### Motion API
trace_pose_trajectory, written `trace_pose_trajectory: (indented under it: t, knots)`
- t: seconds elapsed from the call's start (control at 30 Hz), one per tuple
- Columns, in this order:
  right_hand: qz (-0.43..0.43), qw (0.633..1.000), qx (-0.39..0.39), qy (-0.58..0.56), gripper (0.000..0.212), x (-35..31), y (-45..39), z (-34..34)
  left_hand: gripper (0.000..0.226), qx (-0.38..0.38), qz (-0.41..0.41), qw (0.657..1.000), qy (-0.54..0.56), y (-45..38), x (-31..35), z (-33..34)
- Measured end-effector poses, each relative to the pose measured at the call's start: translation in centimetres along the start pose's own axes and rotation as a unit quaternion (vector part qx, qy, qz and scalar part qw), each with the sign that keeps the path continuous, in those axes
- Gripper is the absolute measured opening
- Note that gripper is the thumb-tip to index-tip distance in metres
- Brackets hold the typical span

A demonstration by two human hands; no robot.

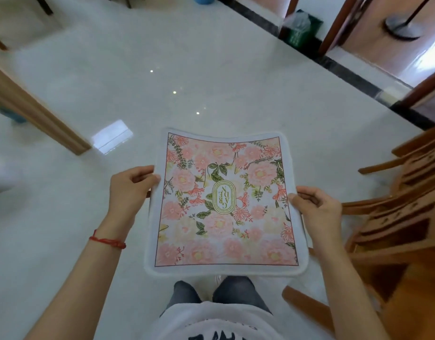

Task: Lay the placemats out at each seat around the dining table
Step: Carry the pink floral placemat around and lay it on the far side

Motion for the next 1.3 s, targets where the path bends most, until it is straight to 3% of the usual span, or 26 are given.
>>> trace_pose_trajectory:
  t: [0.4,0.83,1.3]
  knots:
    - [0.039,0.992,0.116,-0.013,0.022,0.3,-8.8,-8.0,0.029,-0.128,0.028,0.989,-0.065,-6.8,6.3,17.6]
    - [0.134,0.957,0.254,-0.039,0.015,0.5,-18.2,-11.6,0.028,-0.290,0.059,0.948,-0.118,-17.1,12.4,37.2]
    - [0.160,0.932,0.313,-0.089,0.014,-2.5,-31.8,-17.7,0.027,-0.350,0.064,0.924,-0.139,-24.0,18.5,55.7]
Point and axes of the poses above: each hand's wrist, its own y-axis away from the middle knuckle, its own z-axis out of the palm, x = y × z, the point moved 9 cm from there along -y, towards the middle knuckle, and after that the axes turned 6 degrees about y, right-handed, at the moved point
